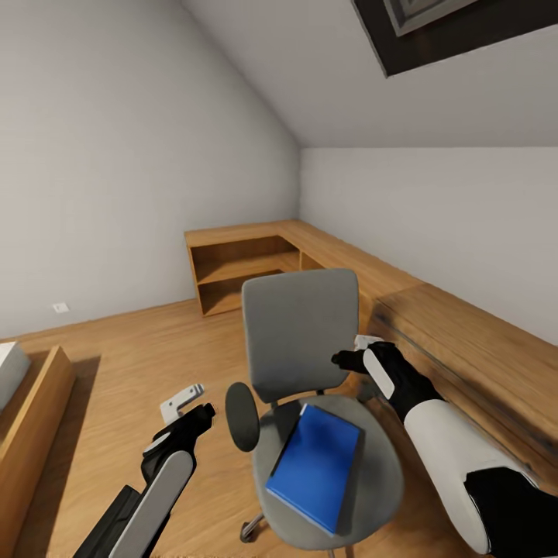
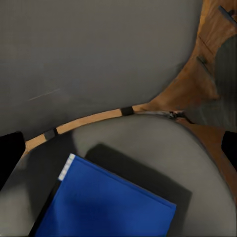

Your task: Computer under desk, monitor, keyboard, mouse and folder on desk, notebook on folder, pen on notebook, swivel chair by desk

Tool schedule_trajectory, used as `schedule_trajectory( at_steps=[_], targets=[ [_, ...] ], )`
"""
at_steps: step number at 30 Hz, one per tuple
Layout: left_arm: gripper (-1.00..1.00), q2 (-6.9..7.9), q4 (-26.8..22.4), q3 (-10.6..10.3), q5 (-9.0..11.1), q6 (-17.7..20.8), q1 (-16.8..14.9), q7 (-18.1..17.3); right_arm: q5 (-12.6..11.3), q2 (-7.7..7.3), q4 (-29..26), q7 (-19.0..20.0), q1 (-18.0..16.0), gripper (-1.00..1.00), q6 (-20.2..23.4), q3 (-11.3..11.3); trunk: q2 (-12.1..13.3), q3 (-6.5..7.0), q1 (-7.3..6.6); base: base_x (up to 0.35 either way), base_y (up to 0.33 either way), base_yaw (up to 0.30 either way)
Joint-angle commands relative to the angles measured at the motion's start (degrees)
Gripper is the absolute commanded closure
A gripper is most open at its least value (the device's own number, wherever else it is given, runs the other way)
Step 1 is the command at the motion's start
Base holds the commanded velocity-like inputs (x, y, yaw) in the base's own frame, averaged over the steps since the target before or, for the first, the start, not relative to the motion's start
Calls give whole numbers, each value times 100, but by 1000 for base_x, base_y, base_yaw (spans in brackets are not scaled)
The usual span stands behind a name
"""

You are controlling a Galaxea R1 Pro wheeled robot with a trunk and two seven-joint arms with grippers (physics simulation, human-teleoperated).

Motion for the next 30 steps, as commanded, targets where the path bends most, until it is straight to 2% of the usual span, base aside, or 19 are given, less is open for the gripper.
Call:
schedule_trajectory(
  at_steps=[1,24,30],
  targets=[
    [-100,4,-6,-10,18,38,-8,38,-60,-7,-10,-51,-2,-100,19,33,-3,-8,0,0,0,262],
    [-100,4,-5,18,10,33,-8,38,-49,-7,7,-41,3,-100,10,36,-3,-61,0,0,0,261],
    [-100,4,-5,18,9,30,-8,38,-27,-19,46,-35,6,-100,4,39,-3,-68,0,0,0,120]
  ],
)
